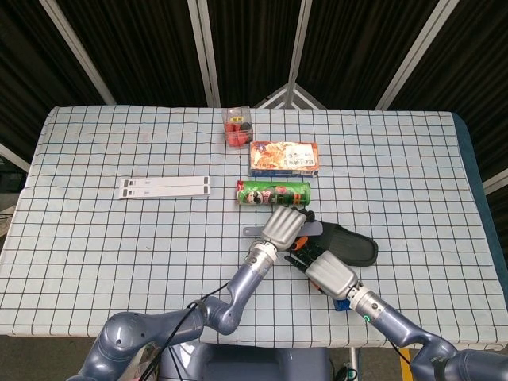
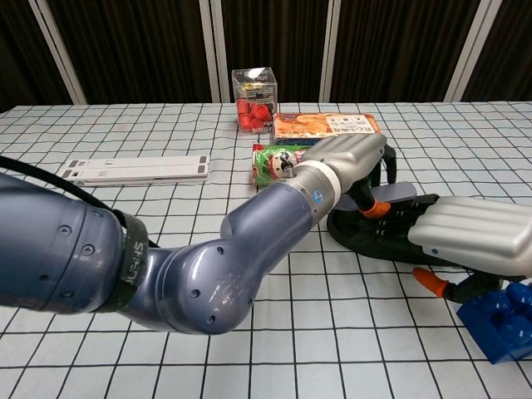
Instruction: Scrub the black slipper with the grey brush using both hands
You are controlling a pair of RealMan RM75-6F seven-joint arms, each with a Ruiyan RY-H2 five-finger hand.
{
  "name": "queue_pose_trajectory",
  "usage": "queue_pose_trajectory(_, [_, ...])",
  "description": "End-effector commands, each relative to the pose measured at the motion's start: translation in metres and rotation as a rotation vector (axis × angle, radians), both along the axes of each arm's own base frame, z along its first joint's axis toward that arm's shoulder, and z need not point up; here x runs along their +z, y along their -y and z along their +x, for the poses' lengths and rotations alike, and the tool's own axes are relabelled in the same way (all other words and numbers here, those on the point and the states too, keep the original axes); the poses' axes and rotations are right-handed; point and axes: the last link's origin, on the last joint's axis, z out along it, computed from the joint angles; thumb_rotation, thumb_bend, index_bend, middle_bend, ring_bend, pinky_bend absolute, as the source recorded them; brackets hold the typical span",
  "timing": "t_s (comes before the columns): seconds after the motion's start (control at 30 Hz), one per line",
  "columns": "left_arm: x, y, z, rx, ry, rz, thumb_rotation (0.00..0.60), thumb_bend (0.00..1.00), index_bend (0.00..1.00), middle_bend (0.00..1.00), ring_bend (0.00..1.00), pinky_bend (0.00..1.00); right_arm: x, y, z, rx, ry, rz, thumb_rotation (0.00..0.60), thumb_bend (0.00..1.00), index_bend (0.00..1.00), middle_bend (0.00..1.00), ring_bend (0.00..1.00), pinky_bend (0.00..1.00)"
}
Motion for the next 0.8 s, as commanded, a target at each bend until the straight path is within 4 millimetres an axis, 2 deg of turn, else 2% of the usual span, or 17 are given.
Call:
queue_pose_trajectory(0.03, [-0.001, 0.001, 0.000, 0.002, -0.003, -0.007, 0.600, 0.64, 0.49, 0.62, 0.51, 0.54, 0.000, 0.001, 0.000, -0.002, 0.000, -0.001, 0.600, 0.74, 0.00, 0.12, 0.07, 0.13])
queue_pose_trajectory(0.23, [0.000, 0.001, -0.005, 0.011, -0.042, 0.007, 0.600, 0.64, 0.49, 0.62, 0.51, 0.54, 0.000, 0.003, -0.003, -0.015, -0.003, 0.001, 0.600, 0.74, 0.00, 0.12, 0.07, 0.13])
queue_pose_trajectory(0.57, [0.019, 0.001, -0.015, 0.051, -0.141, 0.026, 0.600, 0.64, 0.49, 0.62, 0.51, 0.54, -0.003, 0.002, -0.006, -0.018, 0.005, 0.012, 0.600, 0.74, 0.00, 0.12, 0.07, 0.13])
queue_pose_trajectory(0.8, [0.030, 0.005, -0.002, 0.018, -0.077, 0.036, 0.600, 0.64, 0.49, 0.62, 0.51, 0.54, -0.009, 0.000, -0.010, -0.027, -0.003, 0.031, 0.600, 0.74, 0.00, 0.12, 0.07, 0.13])
